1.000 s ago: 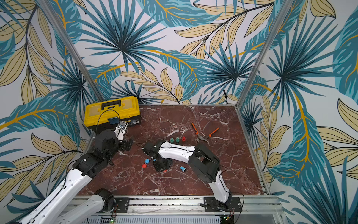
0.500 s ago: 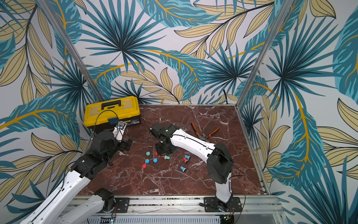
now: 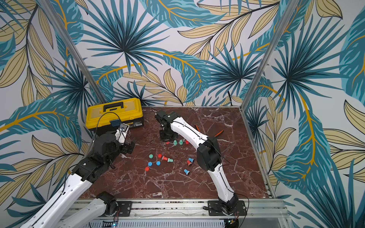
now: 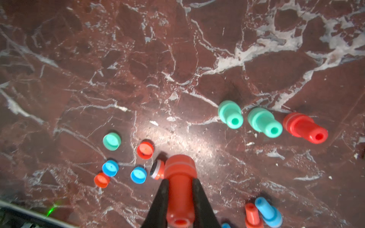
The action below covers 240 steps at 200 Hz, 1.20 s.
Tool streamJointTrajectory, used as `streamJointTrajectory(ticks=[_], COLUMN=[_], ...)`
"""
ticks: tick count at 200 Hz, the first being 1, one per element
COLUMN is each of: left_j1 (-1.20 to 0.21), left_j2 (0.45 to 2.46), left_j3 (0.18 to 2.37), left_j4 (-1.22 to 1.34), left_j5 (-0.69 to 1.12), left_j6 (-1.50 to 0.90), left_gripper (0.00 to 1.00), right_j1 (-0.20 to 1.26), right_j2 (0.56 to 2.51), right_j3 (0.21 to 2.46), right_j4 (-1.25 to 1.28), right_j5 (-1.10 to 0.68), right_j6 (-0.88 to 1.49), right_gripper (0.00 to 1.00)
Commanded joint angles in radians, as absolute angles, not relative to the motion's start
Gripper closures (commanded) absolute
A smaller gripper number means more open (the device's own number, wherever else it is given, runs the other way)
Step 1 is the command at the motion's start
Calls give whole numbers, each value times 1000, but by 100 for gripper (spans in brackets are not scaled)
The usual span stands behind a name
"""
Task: Close the stamp cap
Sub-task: Place the stamp at the center of the board.
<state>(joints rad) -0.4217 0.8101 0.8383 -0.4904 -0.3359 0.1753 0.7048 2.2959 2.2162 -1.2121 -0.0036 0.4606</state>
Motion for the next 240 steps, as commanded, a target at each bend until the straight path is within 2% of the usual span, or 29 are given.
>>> streamJointTrajectory(ticks=[1, 68, 113, 203, 240], left_j1=[-415, -415, -415, -416, -416], left_j2=[808, 821, 820, 819, 819], left_j3=[841, 842, 842, 841, 841], left_j4=[-481, -480, -480, -480, -480], left_j5=[-330, -328, -331, -337, -335], left_j6=[177, 176, 178, 180, 180], left_gripper=[0, 0, 0, 0, 0], right_j1=[695, 688, 681, 678, 674], right_j2=[2361, 2508, 2541, 2560, 2556], right_j3=[2288, 2364, 2365, 2364, 2363], right_j4=[-1278, -1254, -1234, -1198, -1202], right_j5=[20, 38, 61, 62, 60], right_j6=[430, 421, 413, 408, 405], right_gripper=[100, 97, 91, 87, 78])
